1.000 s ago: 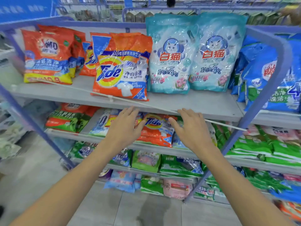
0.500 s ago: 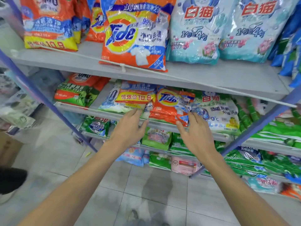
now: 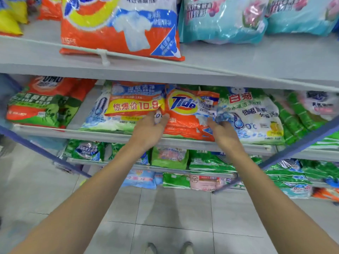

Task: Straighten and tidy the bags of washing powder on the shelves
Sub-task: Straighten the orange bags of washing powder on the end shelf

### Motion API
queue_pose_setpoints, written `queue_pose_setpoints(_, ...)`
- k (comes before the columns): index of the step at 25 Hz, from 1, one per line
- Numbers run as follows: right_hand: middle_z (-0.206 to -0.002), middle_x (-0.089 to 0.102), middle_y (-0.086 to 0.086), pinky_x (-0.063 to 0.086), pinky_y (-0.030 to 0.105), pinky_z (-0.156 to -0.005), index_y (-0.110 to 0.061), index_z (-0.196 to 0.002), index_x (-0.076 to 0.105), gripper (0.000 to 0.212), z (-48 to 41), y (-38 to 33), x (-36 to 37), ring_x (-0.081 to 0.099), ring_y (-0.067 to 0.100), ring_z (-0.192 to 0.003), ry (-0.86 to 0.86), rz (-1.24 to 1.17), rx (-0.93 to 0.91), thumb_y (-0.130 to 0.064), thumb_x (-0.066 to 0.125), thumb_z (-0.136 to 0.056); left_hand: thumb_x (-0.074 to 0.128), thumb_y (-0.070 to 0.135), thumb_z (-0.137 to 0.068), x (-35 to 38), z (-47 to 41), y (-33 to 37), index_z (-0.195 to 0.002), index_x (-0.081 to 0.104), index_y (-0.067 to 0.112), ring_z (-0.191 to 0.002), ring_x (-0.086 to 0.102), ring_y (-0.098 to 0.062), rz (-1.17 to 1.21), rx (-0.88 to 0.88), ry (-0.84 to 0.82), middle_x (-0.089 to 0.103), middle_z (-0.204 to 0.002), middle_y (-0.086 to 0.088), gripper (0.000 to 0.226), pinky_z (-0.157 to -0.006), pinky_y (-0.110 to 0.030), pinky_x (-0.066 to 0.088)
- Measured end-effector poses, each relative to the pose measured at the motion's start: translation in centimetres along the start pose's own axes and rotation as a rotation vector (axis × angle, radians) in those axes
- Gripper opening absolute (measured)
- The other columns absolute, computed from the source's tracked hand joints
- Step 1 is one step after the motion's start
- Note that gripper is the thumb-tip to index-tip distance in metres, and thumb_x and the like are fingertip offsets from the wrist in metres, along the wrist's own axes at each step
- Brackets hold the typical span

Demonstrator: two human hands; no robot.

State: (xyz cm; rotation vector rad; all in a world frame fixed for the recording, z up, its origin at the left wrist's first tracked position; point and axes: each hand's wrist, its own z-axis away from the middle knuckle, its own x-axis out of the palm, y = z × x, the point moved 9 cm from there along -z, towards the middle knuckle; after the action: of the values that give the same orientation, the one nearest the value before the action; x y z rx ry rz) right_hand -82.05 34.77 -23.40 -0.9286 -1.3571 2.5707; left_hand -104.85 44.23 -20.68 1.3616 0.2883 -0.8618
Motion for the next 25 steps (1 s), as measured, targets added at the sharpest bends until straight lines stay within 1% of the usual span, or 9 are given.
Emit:
queue_pose_setpoints(5,-0.140,0.051,0.010,0.034,0.034,-0.098,-0.008,-0.145,0.049,0.076,-4.4,0.6,1.7,0.049,0.027,-0.127,-0.024,-0.058,0.031,-0.066,0.050,-0.095,0.055,0.069,-0.092,3.4,-4.3,-0.9,-0.109,0.065,0.030,-0.096,0.067,-0.010,0.320,-0.154,-0.034,0.072,-0.105,0.013,0.044,-0.088,-0.028,0.049)
queue_pose_setpoints(8,-0.112,0.059,0.004,0.034,0.033,-0.091,-0.015,-0.122,0.056,0.055,-5.1,0.7,2.4,0.050,0.023,-0.105,-0.044,-0.118,0.034,-0.061,0.060,-0.092,0.069,0.068,-0.082,4.2,-4.6,-0.5,-0.130,0.053,0.020,-0.104,0.066,-0.016,0.383,-0.265,-0.040,0.069,-0.119,0.004,0.070,-0.084,-0.028,0.046)
queue_pose_setpoints(10,-0.102,0.059,-0.003,0.037,0.029,-0.085,-0.018,-0.108,0.053,0.043,-5.0,0.8,2.0,0.054,0.019,-0.096,-0.052,-0.254,0.035,-0.051,0.072,-0.088,0.084,0.056,-0.072,4.9,-4.4,-0.7,-0.141,0.046,0.015,-0.102,0.072,-0.022,0.509,-0.367,-0.130,0.073,-0.118,-0.002,0.088,-0.085,-0.035,0.056)
queue_pose_setpoints(12,-0.091,0.068,-0.004,0.045,0.024,-0.069,-0.012,-0.103,0.062,0.036,-4.5,1.4,1.3,0.065,0.015,-0.079,-0.065,-0.342,0.053,-0.037,0.079,-0.084,0.088,0.040,-0.071,6.1,-3.9,-0.6,-0.123,0.062,0.015,-0.084,0.077,-0.021,0.635,-0.403,-0.300,0.079,-0.097,-0.003,0.064,-0.082,-0.042,0.063)
queue_pose_setpoints(14,-0.088,0.078,0.006,0.054,0.024,-0.057,-0.004,-0.108,0.073,0.037,-3.7,2.0,1.4,0.072,0.017,-0.066,-0.158,-0.431,0.073,-0.022,0.083,-0.078,0.084,0.030,-0.074,7.3,-2.7,-1.0,-0.098,0.070,0.017,-0.076,0.073,-0.024,0.707,-0.429,-0.399,0.076,-0.085,-0.005,0.030,-0.092,-0.048,0.058)
queue_pose_setpoints(17,-0.098,0.078,0.016,0.060,0.039,-0.075,-0.001,-0.110,0.076,0.046,-2.3,3.6,2.0,0.074,0.029,-0.074,-0.361,-0.521,0.159,-0.010,0.082,-0.065,0.084,0.023,-0.069,8.7,-0.4,-2.4,-0.091,0.072,0.017,-0.078,0.071,-0.028,0.802,-0.459,-0.425,0.074,-0.089,-0.011,0.026,-0.099,-0.053,0.053)
queue_pose_setpoints(19,-0.102,0.077,0.017,0.058,0.044,-0.087,-0.004,-0.099,0.081,0.035,-1.0,4.5,2.3,0.074,0.032,-0.081,-0.479,-0.535,0.185,-0.010,0.079,-0.065,0.085,0.021,-0.063,9.3,1.7,-2.9,-0.099,0.074,0.017,-0.080,0.072,-0.028,0.865,-0.455,-0.433,0.076,-0.096,-0.012,0.038,-0.093,-0.048,0.056)
queue_pose_setpoints(21,-0.111,0.075,0.019,0.055,0.052,-0.098,-0.007,-0.105,0.080,0.042,0.7,5.3,2.2,0.073,0.038,-0.097,-0.523,-0.525,0.161,-0.012,0.083,-0.063,0.082,0.020,-0.062,9.6,3.8,-3.3,-0.107,0.074,0.016,-0.081,0.073,-0.027,0.885,-0.440,-0.419,0.078,-0.100,-0.012,0.046,-0.084,-0.043,0.058)
queue_pose_setpoints(25,-0.112,0.076,0.018,0.060,0.048,-0.087,-0.008,-0.117,0.073,0.056,4.3,4.9,1.4,0.074,0.037,-0.100,-0.479,-0.554,0.056,-0.008,0.083,-0.062,0.079,0.009,-0.063,7.7,7.5,-3.1,-0.108,0.071,0.013,-0.072,0.075,-0.022,0.932,-0.366,-0.357,0.079,-0.093,-0.008,0.045,-0.060,-0.032,0.061)
